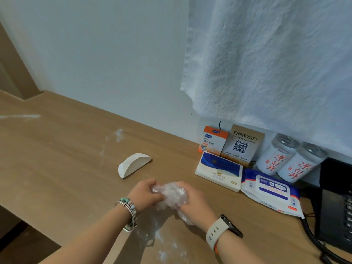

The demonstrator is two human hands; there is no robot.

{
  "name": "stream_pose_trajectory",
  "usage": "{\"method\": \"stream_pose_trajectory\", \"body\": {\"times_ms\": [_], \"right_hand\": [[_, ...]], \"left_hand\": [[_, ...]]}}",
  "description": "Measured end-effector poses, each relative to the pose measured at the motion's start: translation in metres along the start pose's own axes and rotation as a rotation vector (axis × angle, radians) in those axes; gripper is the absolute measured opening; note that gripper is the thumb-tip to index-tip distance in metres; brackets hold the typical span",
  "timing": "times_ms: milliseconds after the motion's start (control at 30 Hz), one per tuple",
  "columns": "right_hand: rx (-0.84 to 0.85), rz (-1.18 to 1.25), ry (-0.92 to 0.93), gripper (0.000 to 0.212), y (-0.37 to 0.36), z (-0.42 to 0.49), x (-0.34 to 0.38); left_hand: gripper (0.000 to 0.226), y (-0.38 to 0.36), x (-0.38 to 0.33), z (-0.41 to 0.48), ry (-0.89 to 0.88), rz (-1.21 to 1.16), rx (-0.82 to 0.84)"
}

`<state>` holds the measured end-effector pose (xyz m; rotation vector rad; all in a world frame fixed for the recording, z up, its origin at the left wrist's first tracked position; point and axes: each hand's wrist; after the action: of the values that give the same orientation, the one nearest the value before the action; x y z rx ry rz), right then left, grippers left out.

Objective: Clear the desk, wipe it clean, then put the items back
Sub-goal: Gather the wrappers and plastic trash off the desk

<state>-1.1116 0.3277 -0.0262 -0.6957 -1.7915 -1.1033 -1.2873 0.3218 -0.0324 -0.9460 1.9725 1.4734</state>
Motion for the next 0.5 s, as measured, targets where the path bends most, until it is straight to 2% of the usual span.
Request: {"method": "stream_pose_trajectory", "body": {"times_ms": [67,167,233,333,400,500], "right_hand": [[-0.090,-0.188,-0.005,0.032,0.000,0.005,-0.004],[-0.152,-0.302,-0.012,0.032,-0.006,0.013,-0.007],[-0.118,-0.325,-0.021,0.034,-0.012,0.015,-0.008],[0.006,-0.488,-0.028,0.035,-0.018,0.018,-0.003],[0.046,-0.613,-0.023,0.035,-0.024,0.018,0.002],[0.008,-0.672,-0.039,0.034,-0.033,0.018,0.003]], "left_hand": [[0.019,0.010,0.002,0.004,-0.039,0.125,-0.054],[0.011,0.028,0.010,0.011,-0.161,0.354,-0.323],[0.043,0.036,0.019,0.022,-0.194,0.535,-0.448],[0.057,0.047,0.033,0.041,-0.039,0.715,-0.401],[0.062,0.054,0.042,0.057,0.060,0.739,-0.325],[0.052,0.059,0.051,0.073,0.168,0.726,-0.185]]}}
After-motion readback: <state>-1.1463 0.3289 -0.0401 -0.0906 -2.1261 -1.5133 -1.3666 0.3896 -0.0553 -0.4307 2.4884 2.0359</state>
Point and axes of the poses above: each hand's wrist, its own z-axis towards the middle knuckle, its own y-axis out of the back of the hand, x = y × z, and after that the axes turned 14 degrees about z, right-handed
